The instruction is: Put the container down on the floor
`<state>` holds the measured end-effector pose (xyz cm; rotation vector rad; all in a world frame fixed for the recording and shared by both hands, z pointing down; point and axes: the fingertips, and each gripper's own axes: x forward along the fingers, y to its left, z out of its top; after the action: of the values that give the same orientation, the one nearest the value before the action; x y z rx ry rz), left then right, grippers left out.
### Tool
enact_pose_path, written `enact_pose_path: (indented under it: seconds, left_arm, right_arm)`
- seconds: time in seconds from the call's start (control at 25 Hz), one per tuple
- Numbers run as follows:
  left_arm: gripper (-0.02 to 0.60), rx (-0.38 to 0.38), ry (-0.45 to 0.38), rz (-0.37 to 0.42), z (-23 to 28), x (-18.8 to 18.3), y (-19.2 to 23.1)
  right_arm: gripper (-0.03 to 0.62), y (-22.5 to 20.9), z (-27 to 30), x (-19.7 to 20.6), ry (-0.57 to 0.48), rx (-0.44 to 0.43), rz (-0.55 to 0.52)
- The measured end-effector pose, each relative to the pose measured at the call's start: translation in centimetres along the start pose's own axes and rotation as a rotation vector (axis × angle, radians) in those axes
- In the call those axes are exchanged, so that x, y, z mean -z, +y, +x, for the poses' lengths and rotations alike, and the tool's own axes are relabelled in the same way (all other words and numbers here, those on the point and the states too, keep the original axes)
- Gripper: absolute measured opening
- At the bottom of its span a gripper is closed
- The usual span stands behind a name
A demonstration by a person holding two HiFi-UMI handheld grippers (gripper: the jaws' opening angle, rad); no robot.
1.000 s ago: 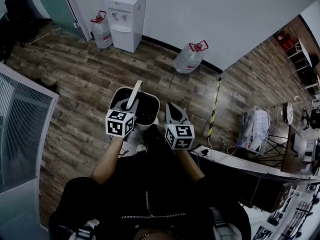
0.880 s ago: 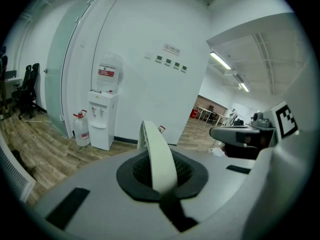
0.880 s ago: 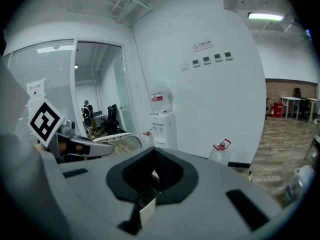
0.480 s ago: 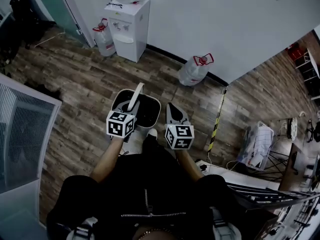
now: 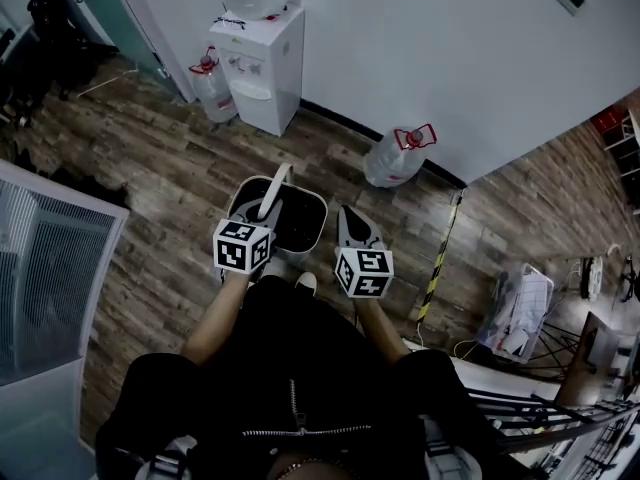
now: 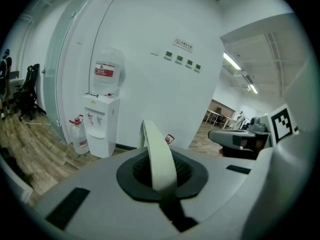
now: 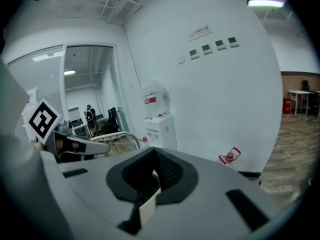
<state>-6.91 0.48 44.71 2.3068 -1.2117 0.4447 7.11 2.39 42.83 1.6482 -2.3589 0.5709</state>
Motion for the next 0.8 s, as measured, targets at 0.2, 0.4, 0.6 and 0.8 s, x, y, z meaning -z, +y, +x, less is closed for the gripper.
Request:
enact_pose_path:
  seconds: [0.2, 0.4, 0.6, 0.8]
  left_arm:
    - [0.014, -0.001, 0.012, 0.011, 2.7, -2.3, 1.2]
    - [0.014, 0.016, -0.004, 0.014, 5.3, -4.7, 2.7]
    - [0.014, 0.050, -0.007, 0.011, 8.5, -6.6, 4.7]
    - [0.014, 0.079, 0.016, 0.030, 12.7, -8.7, 7.5]
  right_arm:
    - [0.011, -0.7, 2.3, -0.7, 0.020, -0.010, 0.010]
    - [0.011, -1.1, 5.2, -1.5, 0.037, -0.012, 0.007]
    - [0.011, -1.4, 9.4, -2.6, 0.049, 0.001, 0.003]
    - [0.011, -2.1, 15.1, -5.0, 0.064, 0.015, -0.014]
